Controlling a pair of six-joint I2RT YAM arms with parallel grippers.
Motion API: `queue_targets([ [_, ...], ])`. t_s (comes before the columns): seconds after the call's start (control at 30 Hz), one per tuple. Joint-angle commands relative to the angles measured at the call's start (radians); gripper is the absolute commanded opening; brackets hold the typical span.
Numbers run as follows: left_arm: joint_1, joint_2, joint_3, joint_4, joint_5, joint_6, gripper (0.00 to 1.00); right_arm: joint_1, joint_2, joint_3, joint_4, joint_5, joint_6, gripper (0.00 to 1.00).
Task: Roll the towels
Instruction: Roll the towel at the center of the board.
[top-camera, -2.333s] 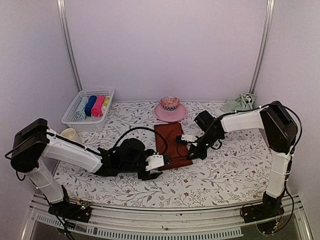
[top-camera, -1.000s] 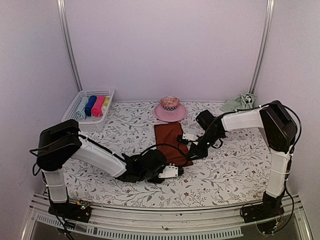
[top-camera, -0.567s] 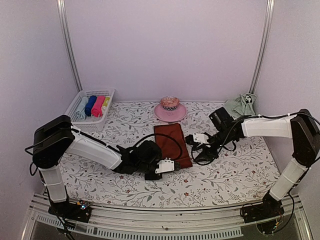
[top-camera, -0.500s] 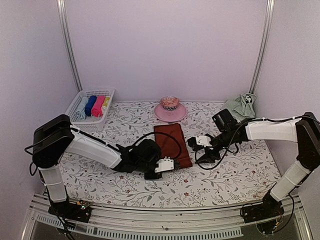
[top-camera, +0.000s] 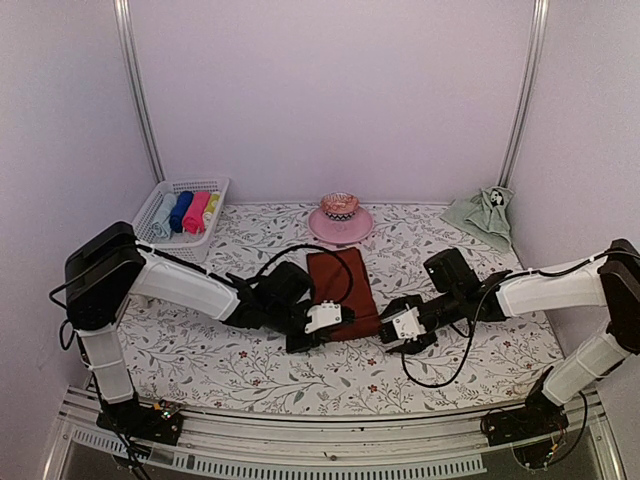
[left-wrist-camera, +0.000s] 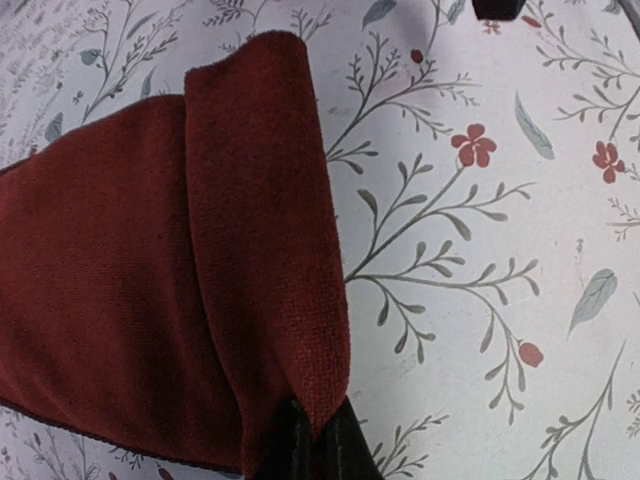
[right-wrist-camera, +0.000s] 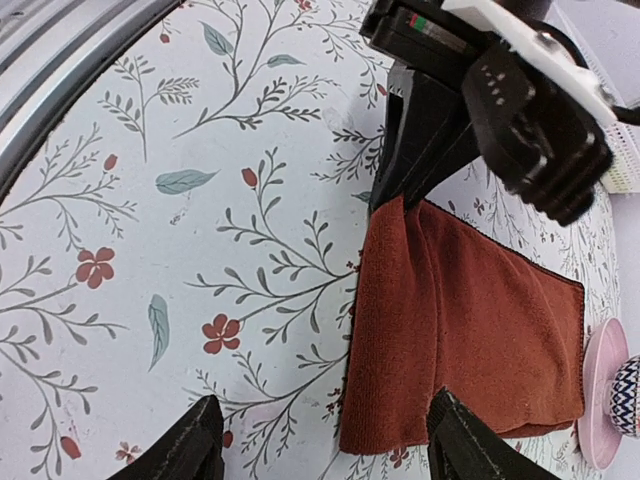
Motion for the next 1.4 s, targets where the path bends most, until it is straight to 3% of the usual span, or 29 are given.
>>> queue_targets([
  [0.0,0.026,-0.002,0.023,-0.05,0.108,-0.033,0.0,0.057,0.058,-0.015,0.146,0.134,0.023,0.7],
  [0.2,0.049,0.002,0.032,-0.06,0.16,-0.045,0.0,0.121,0.135,-0.004,0.22,0.272,0.057,0.67],
  [0.43,0.055,0.013,0.04,-0.076,0.185,-0.051,0.0,0.149,0.216,0.034,0.259,0.387,0.121,0.53],
  [0.63,0.058,0.011,0.035,-0.078,0.185,-0.052,0.0,0.156,0.258,0.074,0.252,0.446,0.169,0.32],
  [0.77,0.059,0.006,0.031,-0.078,0.173,-0.052,0.0,0.155,0.263,0.098,0.199,0.444,0.18,0.13],
  [0.87,0.059,-0.013,0.018,-0.068,0.145,-0.054,0.15,0.155,0.26,0.137,0.085,0.379,0.191,0.04],
  [0.97,0.06,-0.05,-0.005,-0.049,0.113,-0.055,0.33,0.154,0.27,0.188,-0.034,0.313,0.215,0.03],
  [1.37,0.062,-0.179,-0.108,0.076,0.021,-0.054,0.53,0.073,0.343,0.355,-0.34,0.137,0.285,0.03],
])
